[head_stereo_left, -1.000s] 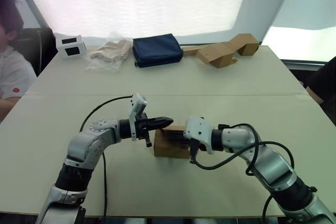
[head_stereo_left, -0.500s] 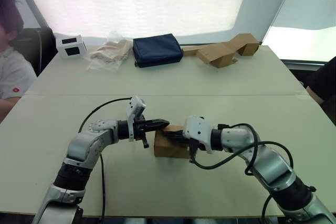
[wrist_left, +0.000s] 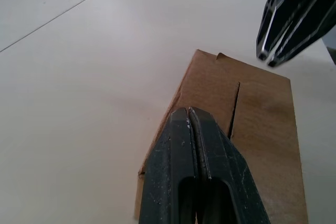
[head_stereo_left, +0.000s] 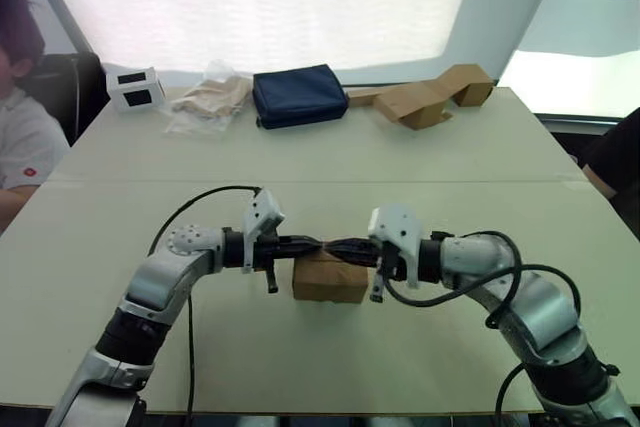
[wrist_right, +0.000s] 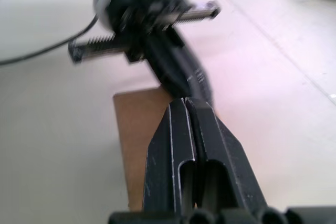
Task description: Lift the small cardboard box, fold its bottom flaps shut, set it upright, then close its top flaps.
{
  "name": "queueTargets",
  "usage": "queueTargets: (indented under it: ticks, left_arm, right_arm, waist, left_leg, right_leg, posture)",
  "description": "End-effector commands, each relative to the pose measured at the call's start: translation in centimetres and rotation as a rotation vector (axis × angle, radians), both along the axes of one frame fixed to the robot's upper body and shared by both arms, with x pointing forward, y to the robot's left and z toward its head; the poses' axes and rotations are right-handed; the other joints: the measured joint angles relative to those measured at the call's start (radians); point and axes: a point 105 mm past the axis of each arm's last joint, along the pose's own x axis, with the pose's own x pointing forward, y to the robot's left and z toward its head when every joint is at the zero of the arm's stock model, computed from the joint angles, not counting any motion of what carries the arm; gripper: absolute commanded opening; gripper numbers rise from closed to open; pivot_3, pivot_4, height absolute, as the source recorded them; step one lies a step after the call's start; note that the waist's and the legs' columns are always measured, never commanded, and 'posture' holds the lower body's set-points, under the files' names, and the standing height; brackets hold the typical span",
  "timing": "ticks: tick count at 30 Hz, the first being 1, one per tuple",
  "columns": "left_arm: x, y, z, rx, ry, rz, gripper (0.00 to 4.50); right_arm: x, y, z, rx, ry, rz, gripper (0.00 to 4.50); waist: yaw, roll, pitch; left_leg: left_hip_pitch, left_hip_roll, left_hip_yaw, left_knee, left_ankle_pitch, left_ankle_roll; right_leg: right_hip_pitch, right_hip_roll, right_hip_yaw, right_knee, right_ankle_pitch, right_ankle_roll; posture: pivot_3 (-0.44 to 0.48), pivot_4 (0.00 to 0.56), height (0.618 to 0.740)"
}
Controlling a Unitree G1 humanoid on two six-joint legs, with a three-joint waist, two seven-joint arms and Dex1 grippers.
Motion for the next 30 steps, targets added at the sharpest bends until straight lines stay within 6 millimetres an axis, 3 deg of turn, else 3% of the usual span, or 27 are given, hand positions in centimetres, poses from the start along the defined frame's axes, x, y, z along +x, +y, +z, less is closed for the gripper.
queueTargets:
  ticks: [1,4,9,18,21,30]
  left_arm:
    - [0.0,0.5,2.2,-0.089,-0.004,0.043,0.02]
    - [-0.5,0.9,3.3,-0.120,0.007,0.061,0.02]
    - [-1.6,0.5,3.1,-0.094,0.003,0.048,0.02]
    - [-1.9,-0.7,1.3,-0.026,-0.020,0.025,0.02]
    - [-2.1,-0.7,0.2,0.027,-0.030,0.016,0.02]
    - [-2.0,-0.5,-0.1,0.009,-0.009,0.038,0.02]
  right_arm:
    - [-0.1,-1.1,2.2,0.068,-0.012,-0.041,0.00]
    - [0.6,-2.2,1.3,0.008,-0.013,-0.093,0.00]
    - [0.9,-2.3,-0.1,-0.056,-0.021,-0.097,0.00]
    - [0.9,-0.9,-1.5,-0.095,-0.024,-0.051,0.00]
    - [1.2,-1.0,-3.1,-0.164,-0.009,-0.068,0.00]
    - [1.3,-1.4,-3.7,-0.179,-0.002,-0.077,0.00]
  waist:
    - [0.000,0.000,0.000]
    - [-0.001,0.000,0.000]
    - [-0.001,0.000,0.000]
    - [-0.001,0.000,0.000]
    - [-0.001,0.000,0.000]
    - [-0.001,0.000,0.000]
  left_leg:
    - [0.000,0.000,0.000,0.000,0.000,0.000]
    - [0.000,0.000,0.000,0.000,0.000,0.000]
    - [0.000,0.000,0.000,0.000,0.000,0.000]
    - [0.000,0.000,0.000,0.000,0.000,0.000]
    - [0.000,0.000,0.000,0.000,0.000,0.000]
    - [0.000,0.000,0.000,0.000,0.000,0.000]
  right_leg:
    - [0.000,0.000,0.000,0.000,0.000,0.000]
    - [0.000,0.000,0.000,0.000,0.000,0.000]
    - [0.000,0.000,0.000,0.000,0.000,0.000]
    - [0.000,0.000,0.000,0.000,0.000,0.000]
    - [0.000,0.000,0.000,0.000,0.000,0.000]
    - [0.000,0.001,0.000,0.000,0.000,0.000]
  posture:
    - [0.000,0.150,0.740]
    - [0.000,0.150,0.740]
    - [0.000,0.150,0.740]
    - [0.000,0.150,0.740]
    - [0.000,0.150,0.740]
    - [0.000,0.150,0.740]
